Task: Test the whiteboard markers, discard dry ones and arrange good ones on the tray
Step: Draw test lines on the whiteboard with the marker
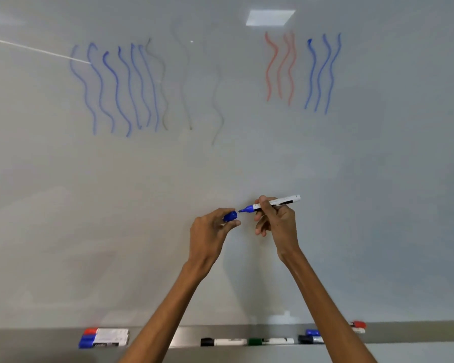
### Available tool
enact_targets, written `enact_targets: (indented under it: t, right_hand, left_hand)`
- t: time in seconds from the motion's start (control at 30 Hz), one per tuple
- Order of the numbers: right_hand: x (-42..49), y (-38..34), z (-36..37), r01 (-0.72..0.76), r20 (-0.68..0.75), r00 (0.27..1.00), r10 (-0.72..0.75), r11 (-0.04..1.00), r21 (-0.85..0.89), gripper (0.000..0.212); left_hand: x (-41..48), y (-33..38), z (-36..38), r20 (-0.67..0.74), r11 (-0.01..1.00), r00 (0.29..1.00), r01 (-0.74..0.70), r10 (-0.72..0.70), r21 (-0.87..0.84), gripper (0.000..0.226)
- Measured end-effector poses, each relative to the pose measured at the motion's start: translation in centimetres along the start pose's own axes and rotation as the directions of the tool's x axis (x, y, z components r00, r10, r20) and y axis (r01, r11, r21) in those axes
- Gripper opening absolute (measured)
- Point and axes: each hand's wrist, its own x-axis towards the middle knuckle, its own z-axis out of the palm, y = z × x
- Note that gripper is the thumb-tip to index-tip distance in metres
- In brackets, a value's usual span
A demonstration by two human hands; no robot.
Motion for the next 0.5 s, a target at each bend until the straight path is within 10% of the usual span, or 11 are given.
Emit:
enact_targets:
  t: [0.5]
  right_hand:
    - [-1.3, 5.4, 1.0, -0.048, 0.141, 0.987, 0.074, 0.982, -0.184, 0.029]
  left_hand:
    - [-2.1, -2.6, -0.6, 0.210, 0.954, 0.976, -0.119, 0.061, 0.275, 0.016]
